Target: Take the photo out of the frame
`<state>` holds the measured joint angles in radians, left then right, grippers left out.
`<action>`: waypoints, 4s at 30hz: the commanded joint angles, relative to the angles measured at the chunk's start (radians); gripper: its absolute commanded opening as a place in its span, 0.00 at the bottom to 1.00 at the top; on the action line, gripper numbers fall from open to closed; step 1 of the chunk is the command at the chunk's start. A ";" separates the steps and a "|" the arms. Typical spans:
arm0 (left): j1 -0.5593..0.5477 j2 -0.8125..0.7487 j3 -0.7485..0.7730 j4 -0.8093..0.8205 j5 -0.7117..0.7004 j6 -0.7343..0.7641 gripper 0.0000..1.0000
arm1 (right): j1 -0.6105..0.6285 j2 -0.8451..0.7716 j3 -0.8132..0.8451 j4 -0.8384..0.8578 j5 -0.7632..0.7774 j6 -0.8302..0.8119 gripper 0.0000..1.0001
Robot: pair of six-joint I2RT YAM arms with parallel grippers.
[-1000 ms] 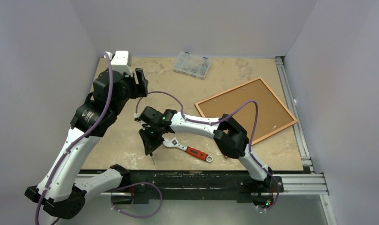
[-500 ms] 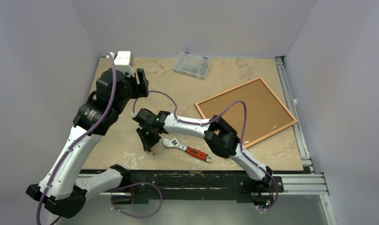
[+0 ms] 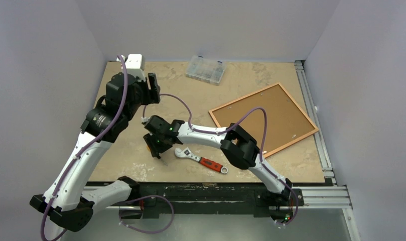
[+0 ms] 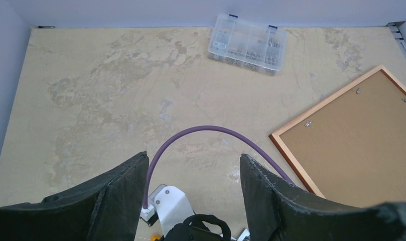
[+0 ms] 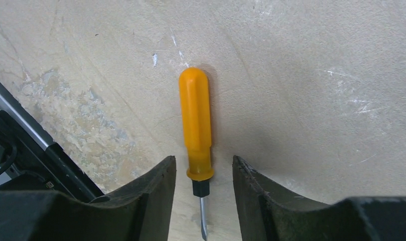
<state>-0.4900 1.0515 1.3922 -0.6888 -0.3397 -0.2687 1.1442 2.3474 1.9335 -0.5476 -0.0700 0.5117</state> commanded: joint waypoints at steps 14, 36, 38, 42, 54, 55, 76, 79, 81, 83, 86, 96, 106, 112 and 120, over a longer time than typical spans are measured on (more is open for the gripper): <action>0.015 -0.003 0.032 0.033 0.088 -0.064 0.71 | -0.010 -0.357 -0.217 -0.089 0.182 -0.056 0.64; -0.103 0.310 -0.060 0.299 0.737 -0.412 0.80 | -0.507 -1.490 -1.217 -0.288 0.590 0.531 0.98; -0.177 0.359 -0.032 0.296 0.737 -0.381 0.80 | -0.601 -1.577 -1.237 -0.291 0.612 0.522 0.98; -0.287 0.440 -0.005 0.344 0.769 -0.366 0.80 | -0.849 -1.547 -1.225 -0.277 0.532 0.450 0.99; -0.457 0.544 0.049 0.316 0.775 -0.237 0.77 | -1.141 -1.375 -1.335 -0.139 0.447 0.405 0.69; -0.466 0.550 0.051 0.313 0.778 -0.231 0.77 | -1.164 -1.374 -1.351 -0.117 0.434 0.405 0.64; -0.613 0.636 0.117 0.215 0.706 -0.065 0.73 | -1.199 -1.259 -1.433 0.002 0.351 0.459 0.32; -0.634 0.640 0.128 0.205 0.690 -0.046 0.73 | -1.199 -1.246 -1.445 0.007 0.367 0.470 0.32; -0.653 0.639 0.129 0.207 0.663 -0.029 0.74 | -1.200 -1.238 -1.456 0.013 0.376 0.476 0.30; -0.681 0.636 0.131 0.210 0.594 -0.006 0.75 | -1.201 -1.239 -1.467 0.021 0.372 0.482 0.29; -0.742 0.634 0.130 0.227 0.432 0.040 0.77 | -1.200 -1.256 -1.462 0.012 0.364 0.483 0.12; -0.871 0.710 0.113 0.353 0.152 0.201 0.82 | -1.201 -1.325 -1.336 -0.114 0.299 0.446 0.00; -0.900 0.799 0.090 0.449 0.128 0.364 0.84 | -1.201 -1.384 -1.245 -0.209 0.230 0.461 0.00; -0.964 0.839 -0.024 0.627 -0.004 0.569 0.82 | -1.201 -1.371 -1.255 -0.197 0.180 0.481 0.00; -0.974 0.874 -0.093 0.691 -0.113 0.596 0.82 | -1.201 -1.379 -1.255 -0.209 0.188 0.490 0.00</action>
<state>-1.4704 1.9232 1.3159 -0.1081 -0.3637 0.2821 -0.0589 0.9882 0.6300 -0.7898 0.1631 0.9802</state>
